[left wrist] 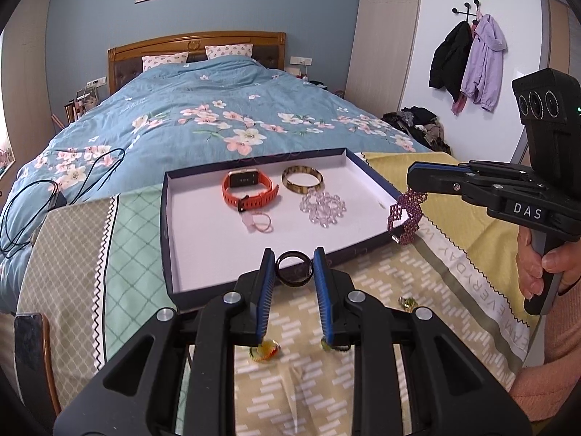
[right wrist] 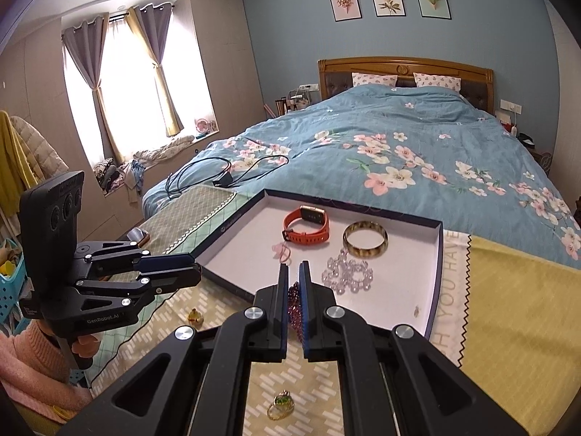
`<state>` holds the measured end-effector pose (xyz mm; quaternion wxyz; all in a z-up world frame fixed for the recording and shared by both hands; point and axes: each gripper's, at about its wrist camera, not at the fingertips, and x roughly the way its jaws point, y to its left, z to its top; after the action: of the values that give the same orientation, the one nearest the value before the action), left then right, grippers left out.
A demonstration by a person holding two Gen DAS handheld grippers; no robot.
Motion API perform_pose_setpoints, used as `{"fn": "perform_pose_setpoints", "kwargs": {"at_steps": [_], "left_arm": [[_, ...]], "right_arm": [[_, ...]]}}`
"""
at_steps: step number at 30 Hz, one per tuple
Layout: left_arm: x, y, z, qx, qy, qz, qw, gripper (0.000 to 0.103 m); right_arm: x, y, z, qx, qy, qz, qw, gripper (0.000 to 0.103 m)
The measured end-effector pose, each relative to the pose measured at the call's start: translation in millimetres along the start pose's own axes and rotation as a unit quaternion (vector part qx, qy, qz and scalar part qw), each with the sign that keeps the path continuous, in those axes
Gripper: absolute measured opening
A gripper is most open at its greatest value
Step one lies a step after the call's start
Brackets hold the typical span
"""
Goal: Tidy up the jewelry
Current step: 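Lower the red bracelet into the box with the right tool while the left tool carries the ring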
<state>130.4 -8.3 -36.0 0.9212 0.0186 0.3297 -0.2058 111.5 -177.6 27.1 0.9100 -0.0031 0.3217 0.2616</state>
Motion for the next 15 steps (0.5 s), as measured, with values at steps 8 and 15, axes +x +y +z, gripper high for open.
{"fn": "perform_pose_setpoints", "kwargs": {"at_steps": [8, 15], "left_arm": [[9, 3, 9, 0.002, -0.002, 0.005, 1.0000, 0.022], [24, 8, 19, 0.007, 0.001, 0.017, 0.9998, 0.022]], "right_arm": [[8, -4, 15, -0.001, -0.011, -0.001, 1.000, 0.004], [22, -6, 23, -0.001, -0.010, -0.003, 1.000, 0.004]]}}
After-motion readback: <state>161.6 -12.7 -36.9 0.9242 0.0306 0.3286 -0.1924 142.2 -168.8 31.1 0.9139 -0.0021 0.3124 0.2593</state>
